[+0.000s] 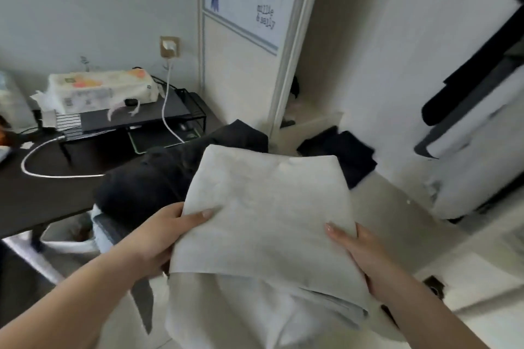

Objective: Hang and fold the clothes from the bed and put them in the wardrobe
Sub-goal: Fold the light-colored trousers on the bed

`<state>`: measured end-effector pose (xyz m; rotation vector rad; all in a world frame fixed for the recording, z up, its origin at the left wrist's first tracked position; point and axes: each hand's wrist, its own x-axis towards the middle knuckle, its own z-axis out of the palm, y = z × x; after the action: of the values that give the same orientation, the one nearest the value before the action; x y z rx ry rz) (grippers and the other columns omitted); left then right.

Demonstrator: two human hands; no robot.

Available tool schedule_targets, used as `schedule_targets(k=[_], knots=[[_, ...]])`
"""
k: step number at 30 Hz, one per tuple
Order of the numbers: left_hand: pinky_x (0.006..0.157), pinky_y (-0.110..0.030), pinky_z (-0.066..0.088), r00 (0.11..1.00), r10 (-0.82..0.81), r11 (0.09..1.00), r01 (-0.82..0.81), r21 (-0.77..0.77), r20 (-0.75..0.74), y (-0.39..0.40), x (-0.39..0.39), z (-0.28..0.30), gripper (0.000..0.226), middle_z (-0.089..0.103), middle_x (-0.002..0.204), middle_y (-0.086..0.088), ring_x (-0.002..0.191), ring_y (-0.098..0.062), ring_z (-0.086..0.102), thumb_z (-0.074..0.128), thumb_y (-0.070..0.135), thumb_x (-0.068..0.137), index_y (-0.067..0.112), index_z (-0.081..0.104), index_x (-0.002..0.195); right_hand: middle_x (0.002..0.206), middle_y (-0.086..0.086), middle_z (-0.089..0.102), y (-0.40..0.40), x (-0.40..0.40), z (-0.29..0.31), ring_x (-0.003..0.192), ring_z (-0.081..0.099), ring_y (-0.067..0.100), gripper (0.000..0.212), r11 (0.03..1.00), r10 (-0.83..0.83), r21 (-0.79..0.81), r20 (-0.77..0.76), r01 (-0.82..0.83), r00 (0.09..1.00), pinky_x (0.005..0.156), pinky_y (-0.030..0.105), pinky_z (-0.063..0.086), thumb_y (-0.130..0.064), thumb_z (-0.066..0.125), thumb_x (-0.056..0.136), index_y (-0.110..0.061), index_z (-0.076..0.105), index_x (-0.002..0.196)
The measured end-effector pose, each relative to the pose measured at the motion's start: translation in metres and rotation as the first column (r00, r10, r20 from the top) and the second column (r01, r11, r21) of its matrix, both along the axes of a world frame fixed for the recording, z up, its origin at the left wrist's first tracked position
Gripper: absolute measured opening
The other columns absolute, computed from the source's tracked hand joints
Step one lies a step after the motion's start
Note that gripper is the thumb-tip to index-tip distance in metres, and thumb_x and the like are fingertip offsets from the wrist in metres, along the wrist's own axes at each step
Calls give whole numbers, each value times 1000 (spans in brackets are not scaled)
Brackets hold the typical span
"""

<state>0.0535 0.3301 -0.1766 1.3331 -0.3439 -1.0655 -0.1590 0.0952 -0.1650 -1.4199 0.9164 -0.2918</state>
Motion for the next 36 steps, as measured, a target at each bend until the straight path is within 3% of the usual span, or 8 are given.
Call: schedule_targets(k=[4,9,13,20,25,29,32,36], knots=[[81,-39,58,990,-136,991,136,11,27,-88,-9,-3,73,71,111,-14,101,-32,68,81,41,54,5,65,116,96,6,73,-50,-40,-13,86,69,26,31,982,-189,5,18,189,982,75,38,56,-25,75,77,-20,63,105],[89,-45,52,970,-237,969,231,93,58,-166,5,-18,90,71,109,-16,100,-34,68,93,47,39,3,66,112,104,5,72,-92,-53,-44,93,69,27,32,955,-290,87,49,285,956,83,45,56,-18,70,84,-18,60,114],[95,-52,49,956,-290,945,277,175,51,-228,31,-41,46,71,109,-15,99,-35,68,77,26,79,3,63,116,101,3,73,-125,-44,-73,95,68,27,42,920,-377,118,17,373,926,90,49,52,-21,75,73,-22,62,113],[83,-47,55,924,-383,893,364,263,21,-357,88,-96,53,73,99,-18,91,-37,70,77,23,64,5,64,112,103,10,69,-194,5,-124,93,65,29,27,791,-579,199,-58,578,813,72,35,51,-8,58,88,-16,59,114],[63,-37,58,891,-453,828,424,366,-7,-446,111,-163,33,75,87,-13,77,-32,72,76,23,81,5,68,106,94,16,72,-238,32,-166,81,67,28,21,669,-691,226,-161,708,704,64,31,52,0,52,88,-7,64,105],[71,-42,58,825,-564,750,522,407,-19,-498,115,-207,54,75,87,-12,79,-32,72,84,37,57,6,71,99,87,21,70,-264,37,-200,78,65,32,39,575,-738,261,-244,775,629,70,36,51,-16,58,62,-5,67,98],[73,-35,58,740,-672,679,621,391,-8,-538,109,-237,39,76,87,-3,79,-22,72,83,27,69,10,71,102,77,20,62,-287,28,-228,72,56,27,43,499,-788,153,-329,853,520,64,32,43,-22,62,62,5,64,97],[90,-46,54,643,-766,596,717,361,-15,-584,88,-268,56,73,106,-3,95,-23,70,81,33,63,16,67,114,86,25,66,-317,-2,-264,73,57,26,66,436,-828,24,-380,900,411,65,33,42,-48,62,45,-2,65,92]])
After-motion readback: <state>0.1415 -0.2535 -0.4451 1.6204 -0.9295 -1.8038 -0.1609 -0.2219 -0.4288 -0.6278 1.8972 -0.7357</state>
